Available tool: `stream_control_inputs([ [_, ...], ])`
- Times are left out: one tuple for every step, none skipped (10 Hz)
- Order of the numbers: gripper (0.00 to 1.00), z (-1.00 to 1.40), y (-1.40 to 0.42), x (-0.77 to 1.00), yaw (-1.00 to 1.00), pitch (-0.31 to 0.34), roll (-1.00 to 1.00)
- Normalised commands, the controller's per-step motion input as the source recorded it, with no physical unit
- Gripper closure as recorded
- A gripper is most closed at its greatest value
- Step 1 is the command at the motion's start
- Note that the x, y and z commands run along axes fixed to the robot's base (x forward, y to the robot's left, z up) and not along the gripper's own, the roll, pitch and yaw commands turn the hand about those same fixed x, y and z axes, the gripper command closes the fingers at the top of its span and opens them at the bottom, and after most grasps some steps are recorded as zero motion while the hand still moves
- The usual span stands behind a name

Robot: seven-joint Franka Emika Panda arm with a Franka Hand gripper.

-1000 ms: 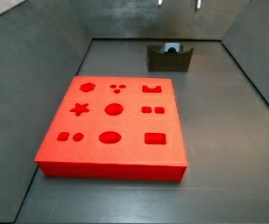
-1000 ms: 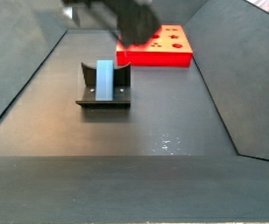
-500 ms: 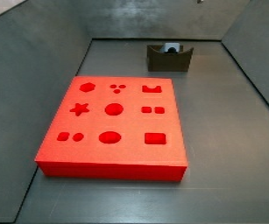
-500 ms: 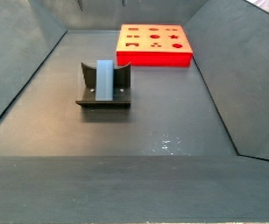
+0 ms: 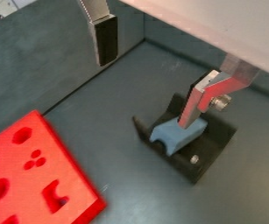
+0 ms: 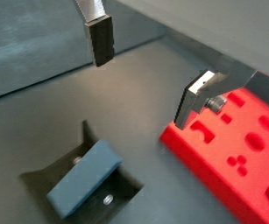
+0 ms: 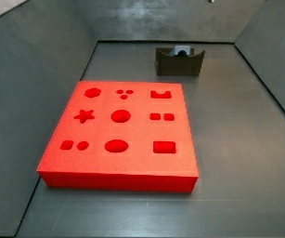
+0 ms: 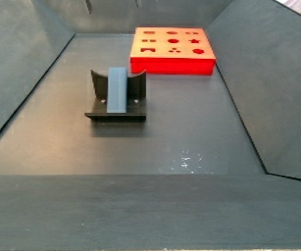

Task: Pick up the arch object. Move up. Place the arch object on the fixture. Regrasp the arch object. Rotate the arch object. Move to above the board. Insert the arch object.
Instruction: Regrasp the arch object.

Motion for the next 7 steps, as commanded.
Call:
stream_control_inputs([
  [0.00,0.00,-0.02,-0.04,0.02,-0.028,1.00],
  [0.00,0.00,-0.02,-0.04,0.02,-0.033,1.00],
  [0.00,0.00,-0.02,-0.04,0.02,-0.042,1.00],
  [0.00,0.00,-0.02,-0.04,0.02,-0.044,1.00],
  [0.00,0.01,-0.02,-0.04,0.02,-0.045,1.00],
  [0.00,0.01,-0.02,-0.03,0.02,-0.042,1.00],
  [0.00,0.02,-0.02,-0.01,0.02,-0.040,1.00],
])
